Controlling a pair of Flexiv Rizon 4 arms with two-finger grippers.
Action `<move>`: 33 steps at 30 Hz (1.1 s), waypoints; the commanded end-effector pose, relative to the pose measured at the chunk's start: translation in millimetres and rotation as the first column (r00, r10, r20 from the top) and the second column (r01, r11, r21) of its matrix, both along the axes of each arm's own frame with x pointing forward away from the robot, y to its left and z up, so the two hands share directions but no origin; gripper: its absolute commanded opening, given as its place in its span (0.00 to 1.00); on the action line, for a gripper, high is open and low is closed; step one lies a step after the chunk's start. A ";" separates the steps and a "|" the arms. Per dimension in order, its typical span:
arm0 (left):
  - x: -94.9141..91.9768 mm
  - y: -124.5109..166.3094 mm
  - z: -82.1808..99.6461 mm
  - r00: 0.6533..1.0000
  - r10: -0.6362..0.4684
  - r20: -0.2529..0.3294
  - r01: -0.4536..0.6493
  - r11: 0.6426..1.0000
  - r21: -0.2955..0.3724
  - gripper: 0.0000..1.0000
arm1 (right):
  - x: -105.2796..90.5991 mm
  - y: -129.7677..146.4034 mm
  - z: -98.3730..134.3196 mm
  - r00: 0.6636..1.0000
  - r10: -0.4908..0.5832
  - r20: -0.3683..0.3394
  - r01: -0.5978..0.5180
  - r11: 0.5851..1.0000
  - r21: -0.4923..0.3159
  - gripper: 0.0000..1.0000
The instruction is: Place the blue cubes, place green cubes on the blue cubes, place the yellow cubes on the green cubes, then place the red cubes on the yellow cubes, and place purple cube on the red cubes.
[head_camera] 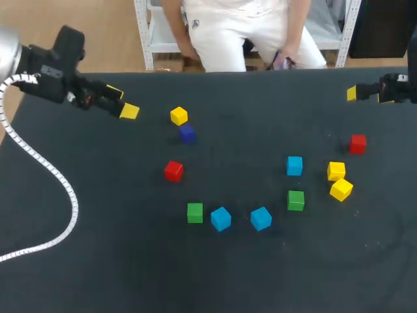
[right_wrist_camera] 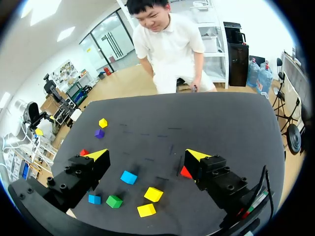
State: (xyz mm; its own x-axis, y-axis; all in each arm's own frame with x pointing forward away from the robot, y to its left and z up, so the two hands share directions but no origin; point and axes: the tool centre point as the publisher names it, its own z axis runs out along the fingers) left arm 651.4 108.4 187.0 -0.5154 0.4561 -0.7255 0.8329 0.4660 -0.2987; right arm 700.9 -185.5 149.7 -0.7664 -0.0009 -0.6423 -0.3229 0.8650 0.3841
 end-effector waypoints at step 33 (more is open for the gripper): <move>-6.9 -85.6 -30.6 0.670 -0.742 -0.024 0.711 0.633 0.308 1.00 | -0.5 0.4 0.3 1.000 -0.002 0.000 0.002 1.000 -0.002 1.00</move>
State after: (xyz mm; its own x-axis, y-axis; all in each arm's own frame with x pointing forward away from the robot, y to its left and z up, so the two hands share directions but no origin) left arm 625.4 28.6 164.0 -0.1222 0.7500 -0.6501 0.9922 0.0758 -0.0991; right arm 700.8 -185.4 149.7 -0.7664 -0.0010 -0.6424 -0.3230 0.8649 0.3841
